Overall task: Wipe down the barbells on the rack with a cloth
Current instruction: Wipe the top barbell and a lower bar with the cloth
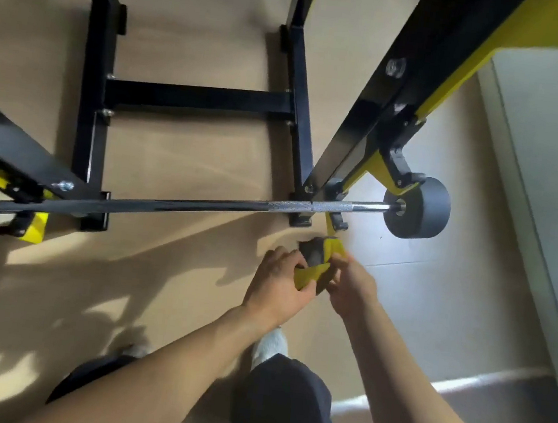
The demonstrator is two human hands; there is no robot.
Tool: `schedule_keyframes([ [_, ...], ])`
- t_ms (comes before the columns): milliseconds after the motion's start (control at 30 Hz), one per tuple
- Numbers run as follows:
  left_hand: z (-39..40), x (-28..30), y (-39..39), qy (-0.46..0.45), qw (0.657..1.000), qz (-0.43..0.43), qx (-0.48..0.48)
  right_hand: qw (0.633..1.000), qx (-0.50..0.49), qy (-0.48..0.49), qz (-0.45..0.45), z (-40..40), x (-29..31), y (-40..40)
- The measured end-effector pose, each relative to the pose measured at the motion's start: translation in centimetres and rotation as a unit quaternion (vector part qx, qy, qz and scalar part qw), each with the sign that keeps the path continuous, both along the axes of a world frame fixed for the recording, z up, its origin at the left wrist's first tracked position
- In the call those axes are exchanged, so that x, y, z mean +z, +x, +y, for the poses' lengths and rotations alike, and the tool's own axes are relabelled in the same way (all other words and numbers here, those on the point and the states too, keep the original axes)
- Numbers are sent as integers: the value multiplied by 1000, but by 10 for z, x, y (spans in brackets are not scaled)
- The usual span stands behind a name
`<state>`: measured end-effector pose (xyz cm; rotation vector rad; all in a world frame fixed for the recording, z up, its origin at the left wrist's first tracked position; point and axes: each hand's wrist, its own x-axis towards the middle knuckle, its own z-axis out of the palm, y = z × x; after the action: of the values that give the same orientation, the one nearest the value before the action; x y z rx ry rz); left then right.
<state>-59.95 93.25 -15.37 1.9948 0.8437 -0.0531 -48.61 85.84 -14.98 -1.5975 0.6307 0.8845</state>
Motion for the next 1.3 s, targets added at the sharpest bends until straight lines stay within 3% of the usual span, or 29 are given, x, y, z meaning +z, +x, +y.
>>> schedule_keyframes([
  [100, 8, -43, 23, -99, 995, -4, -21, 992, -66, -28, -108, -5, -40, 34],
  [267, 10, -96, 64, -269, 957, -98, -34, 951, -94, -92, -281, -1, -88, 93],
  [400, 18, -135, 92, -239, 968, -59, -52, 901, -157, -59, -399, 8, -117, 125],
  [467, 24, -154, 99, -223, 971, -70, -52, 899, -82, 1, -430, 16, -137, 127],
  [533, 33, -176, 102, -209, 973, -90, -42, 900, 107, 41, -421, 15, -158, 124],
  [567, 38, -187, 100, -200, 975, -93, -35, 876, 228, 13, -424, 11, -170, 123],
  [633, 45, -207, 95, -188, 978, -85, -18, 759, 422, -133, -477, 2, -193, 127],
  [667, 48, -215, 94, -182, 981, -73, -14, 696, 471, -199, -504, 0, -204, 129],
  [833, 51, -210, 86, -124, 991, -46, -29, 531, 497, -365, -581, 13, -220, 111],
  [1000, 68, -188, 66, -9, 994, -99, -34, 455, 504, -361, -640, 44, -199, 109],
  [1100, 85, -178, 57, 30, 994, -69, -74, 438, 568, -247, -652, 60, -197, 111],
  [1200, 94, -176, 52, 32, 995, -51, -80, 466, 641, -131, -595, 78, -198, 103],
  [1300, 96, -174, 43, 21, 996, -58, -65, 435, 730, -198, -489, 86, -190, 117],
])
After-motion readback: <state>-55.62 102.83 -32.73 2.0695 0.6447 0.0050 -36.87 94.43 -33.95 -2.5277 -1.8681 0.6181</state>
